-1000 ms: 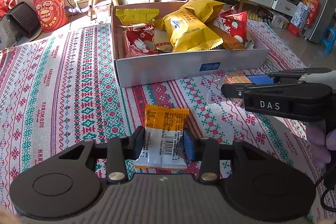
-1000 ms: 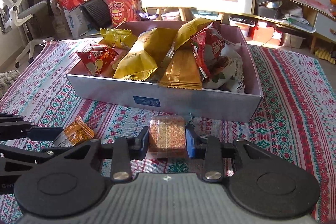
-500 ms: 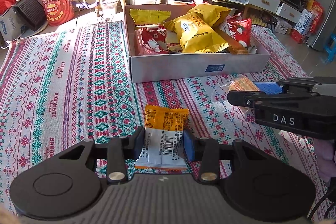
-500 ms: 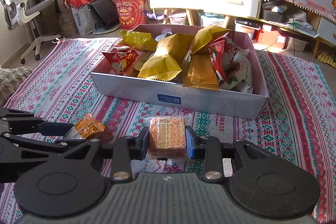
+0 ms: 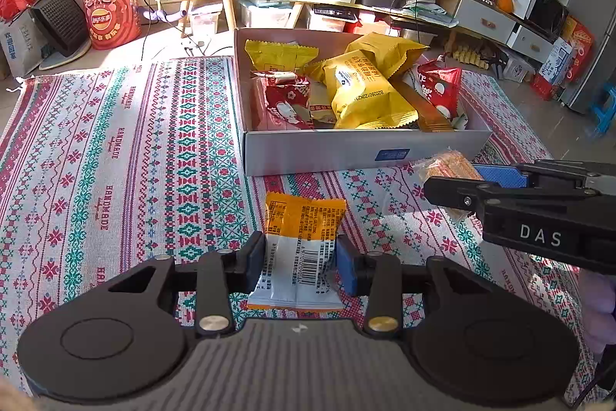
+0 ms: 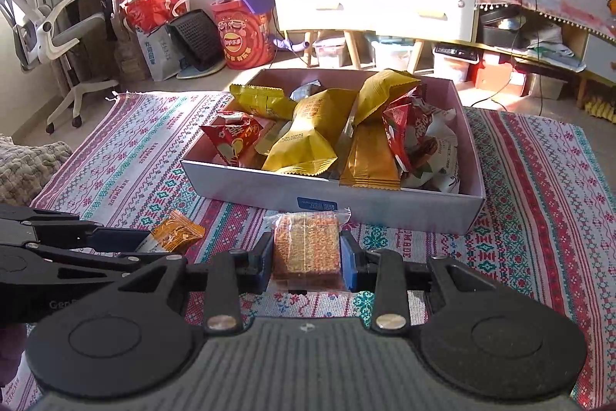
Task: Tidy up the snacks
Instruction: 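Carry both snacks into the box and open both tools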
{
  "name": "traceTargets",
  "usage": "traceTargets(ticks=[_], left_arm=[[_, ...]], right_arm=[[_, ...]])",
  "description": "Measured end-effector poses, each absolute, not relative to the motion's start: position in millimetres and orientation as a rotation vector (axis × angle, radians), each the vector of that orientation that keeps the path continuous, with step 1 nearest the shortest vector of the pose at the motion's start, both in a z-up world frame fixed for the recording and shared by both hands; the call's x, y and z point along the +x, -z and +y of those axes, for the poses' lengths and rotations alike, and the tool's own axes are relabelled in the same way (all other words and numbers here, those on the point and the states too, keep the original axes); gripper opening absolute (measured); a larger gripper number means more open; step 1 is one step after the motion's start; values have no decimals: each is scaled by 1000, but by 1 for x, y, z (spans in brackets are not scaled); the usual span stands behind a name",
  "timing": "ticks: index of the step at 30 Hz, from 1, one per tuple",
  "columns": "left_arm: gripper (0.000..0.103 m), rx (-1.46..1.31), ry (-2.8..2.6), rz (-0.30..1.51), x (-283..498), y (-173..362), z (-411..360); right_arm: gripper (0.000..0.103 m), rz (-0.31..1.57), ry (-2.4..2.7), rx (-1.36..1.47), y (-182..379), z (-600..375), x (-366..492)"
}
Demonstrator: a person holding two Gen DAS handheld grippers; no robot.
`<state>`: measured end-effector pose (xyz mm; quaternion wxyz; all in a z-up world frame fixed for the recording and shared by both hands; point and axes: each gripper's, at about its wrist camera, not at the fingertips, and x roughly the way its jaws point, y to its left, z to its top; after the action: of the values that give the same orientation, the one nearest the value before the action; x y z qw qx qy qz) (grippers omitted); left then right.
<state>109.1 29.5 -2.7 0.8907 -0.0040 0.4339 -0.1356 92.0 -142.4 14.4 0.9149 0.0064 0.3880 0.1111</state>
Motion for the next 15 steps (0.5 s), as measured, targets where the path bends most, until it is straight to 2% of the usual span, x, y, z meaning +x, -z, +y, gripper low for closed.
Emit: traceTargets(ticks=[15], left_arm=[[46, -161, 259, 785, 151, -33, 28]], right_arm=[[32, 705, -187, 101, -38, -166, 117]])
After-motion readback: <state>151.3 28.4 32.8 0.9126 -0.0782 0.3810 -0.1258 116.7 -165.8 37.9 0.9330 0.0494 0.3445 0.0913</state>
